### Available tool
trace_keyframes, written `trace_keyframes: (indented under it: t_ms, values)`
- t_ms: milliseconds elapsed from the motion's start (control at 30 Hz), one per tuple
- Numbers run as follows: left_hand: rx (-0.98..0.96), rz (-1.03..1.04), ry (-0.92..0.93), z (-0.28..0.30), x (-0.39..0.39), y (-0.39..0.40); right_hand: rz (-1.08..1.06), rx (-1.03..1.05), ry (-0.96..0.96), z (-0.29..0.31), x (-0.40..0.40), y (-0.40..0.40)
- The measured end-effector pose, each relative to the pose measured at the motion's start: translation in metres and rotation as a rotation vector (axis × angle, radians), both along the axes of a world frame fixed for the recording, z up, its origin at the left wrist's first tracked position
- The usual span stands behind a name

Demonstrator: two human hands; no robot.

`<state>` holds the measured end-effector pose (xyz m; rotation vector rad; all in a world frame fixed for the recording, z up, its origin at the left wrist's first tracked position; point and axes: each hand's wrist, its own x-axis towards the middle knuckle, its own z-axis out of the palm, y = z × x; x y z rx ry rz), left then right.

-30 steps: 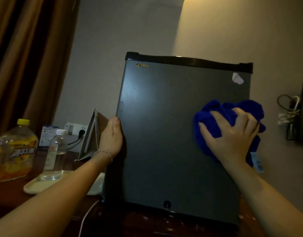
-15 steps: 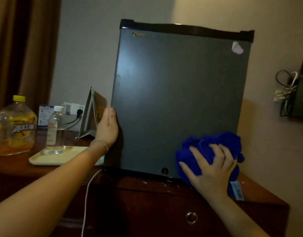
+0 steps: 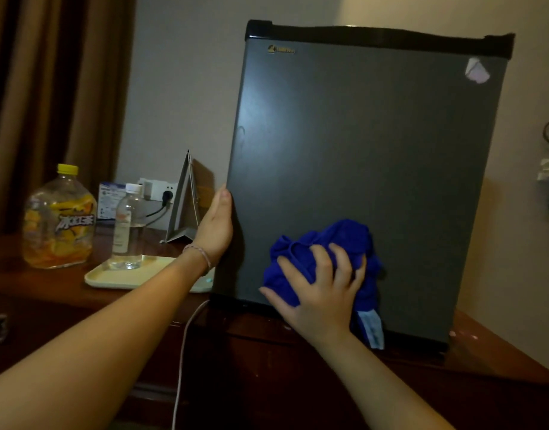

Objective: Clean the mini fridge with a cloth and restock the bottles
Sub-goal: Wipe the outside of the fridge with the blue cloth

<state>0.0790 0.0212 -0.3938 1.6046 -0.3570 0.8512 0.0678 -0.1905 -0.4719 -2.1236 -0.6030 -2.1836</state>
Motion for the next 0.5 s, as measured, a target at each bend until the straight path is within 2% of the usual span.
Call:
trace_keyframes:
  t_ms: [200, 333, 500]
  values:
    - [-0.108, -0.268, 0.029, -0.003, -0.007, 0.001, 0.012, -0.042, 0.023, 0.004, 0.004, 0.049]
    - [-0.222, -0.479, 0.144, 0.000, -0.012, 0.007, 0.012, -0.130, 0.023, 0.008, 0.008, 0.068]
    - [-0.268, -0.567, 0.192, 0.004, -0.015, 0.013, 0.004, -0.313, 0.052, 0.002, 0.009, 0.076]
